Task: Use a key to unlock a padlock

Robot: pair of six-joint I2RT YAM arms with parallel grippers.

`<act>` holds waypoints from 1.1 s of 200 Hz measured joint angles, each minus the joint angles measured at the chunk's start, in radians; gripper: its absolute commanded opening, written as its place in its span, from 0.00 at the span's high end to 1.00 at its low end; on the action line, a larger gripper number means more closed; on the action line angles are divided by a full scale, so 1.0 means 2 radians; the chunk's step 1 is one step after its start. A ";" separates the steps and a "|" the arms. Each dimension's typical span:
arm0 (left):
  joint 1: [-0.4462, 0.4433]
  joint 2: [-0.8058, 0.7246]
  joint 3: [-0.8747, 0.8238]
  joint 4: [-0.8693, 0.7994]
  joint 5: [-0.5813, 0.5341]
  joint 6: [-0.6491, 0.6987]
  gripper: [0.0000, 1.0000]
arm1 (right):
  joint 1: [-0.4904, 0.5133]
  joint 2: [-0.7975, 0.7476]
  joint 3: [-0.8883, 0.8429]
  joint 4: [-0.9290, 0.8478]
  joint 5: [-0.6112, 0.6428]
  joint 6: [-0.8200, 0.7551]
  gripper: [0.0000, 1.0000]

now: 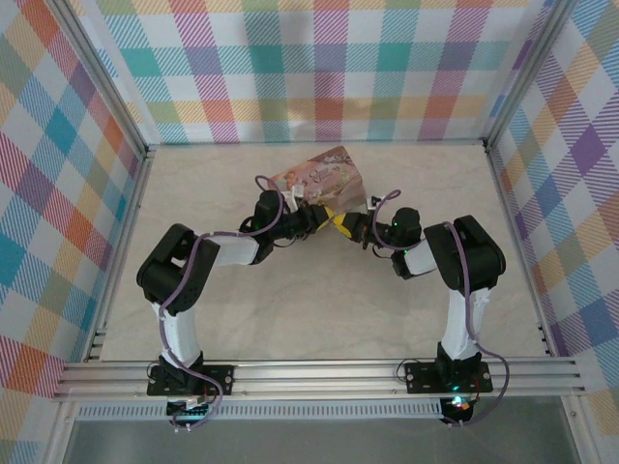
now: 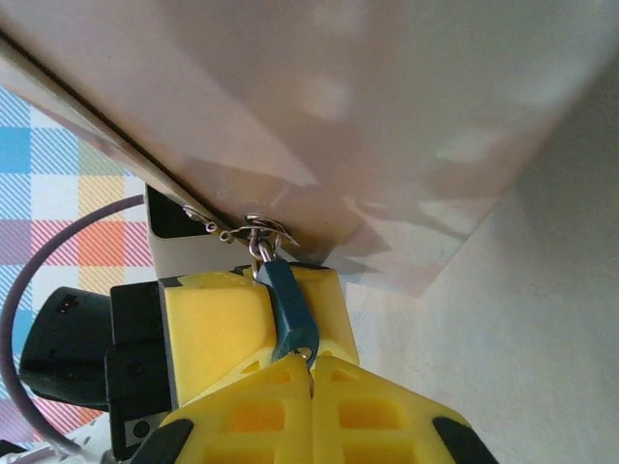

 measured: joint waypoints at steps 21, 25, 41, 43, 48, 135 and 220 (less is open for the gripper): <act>-0.004 0.000 0.000 -0.023 0.010 0.011 1.00 | 0.004 -0.010 -0.023 -0.003 0.008 -0.010 0.81; -0.006 0.000 0.000 -0.026 0.011 0.014 1.00 | 0.004 -0.013 -0.027 -0.005 0.009 -0.011 0.80; -0.011 0.000 0.001 -0.037 0.021 0.020 1.00 | 0.002 -0.025 -0.051 -0.006 0.013 -0.020 0.76; -0.011 0.000 0.002 -0.039 0.023 0.023 1.00 | 0.002 -0.027 -0.054 -0.006 0.013 -0.021 0.76; -0.013 0.000 0.002 -0.043 0.025 0.025 1.00 | 0.000 -0.030 -0.061 -0.006 0.014 -0.024 0.75; -0.025 -0.006 0.013 -0.154 0.035 0.088 1.00 | -0.016 -0.084 -0.148 -0.046 0.018 -0.093 0.73; -0.034 -0.041 0.054 -0.318 -0.005 0.130 0.99 | 0.005 -0.315 -0.105 -0.423 0.101 -0.304 0.74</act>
